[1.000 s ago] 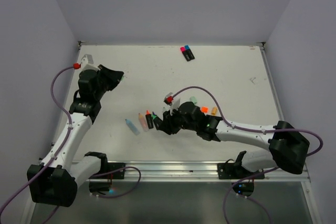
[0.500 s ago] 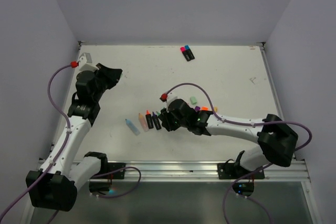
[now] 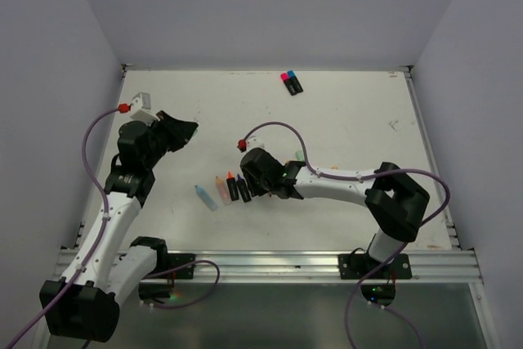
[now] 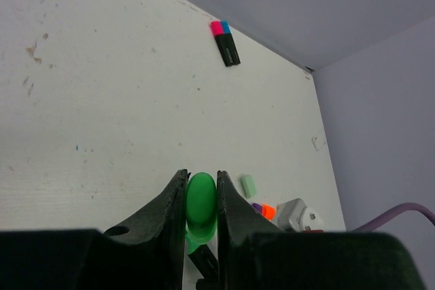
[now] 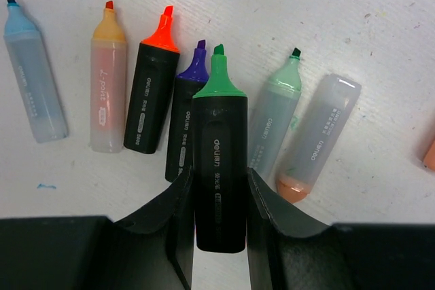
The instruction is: Open the pen caps
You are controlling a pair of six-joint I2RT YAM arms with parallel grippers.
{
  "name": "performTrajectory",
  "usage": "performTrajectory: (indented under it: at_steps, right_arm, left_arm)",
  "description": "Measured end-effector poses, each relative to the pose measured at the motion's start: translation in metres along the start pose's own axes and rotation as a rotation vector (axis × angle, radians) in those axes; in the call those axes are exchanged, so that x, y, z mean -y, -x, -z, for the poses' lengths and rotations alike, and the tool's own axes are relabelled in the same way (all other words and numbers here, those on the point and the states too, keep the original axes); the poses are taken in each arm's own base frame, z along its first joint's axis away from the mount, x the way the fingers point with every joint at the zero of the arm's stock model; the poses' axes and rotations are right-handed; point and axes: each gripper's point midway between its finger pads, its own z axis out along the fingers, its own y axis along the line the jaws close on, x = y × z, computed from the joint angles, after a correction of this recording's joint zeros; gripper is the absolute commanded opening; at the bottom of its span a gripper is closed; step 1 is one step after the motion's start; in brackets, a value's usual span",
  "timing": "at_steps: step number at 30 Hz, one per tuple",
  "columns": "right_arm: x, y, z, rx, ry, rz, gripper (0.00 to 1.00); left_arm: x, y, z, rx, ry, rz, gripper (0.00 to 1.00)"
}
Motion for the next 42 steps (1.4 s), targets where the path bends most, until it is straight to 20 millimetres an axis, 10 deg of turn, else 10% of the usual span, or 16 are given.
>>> performTrajectory:
  at_steps: [29,42]
  right_arm:
    - [-0.001,-0.017,-0.030,-0.088,-0.053,-0.013,0.53]
    - [0.008,0.054,0.089,0.204,0.056,-0.029,0.53]
  left_arm:
    - [0.012,-0.065,-0.005,-0.246,-0.117,-0.033,0.00]
    - [0.039,-0.123,-0.016,-0.446,-0.332,0.046,0.00]
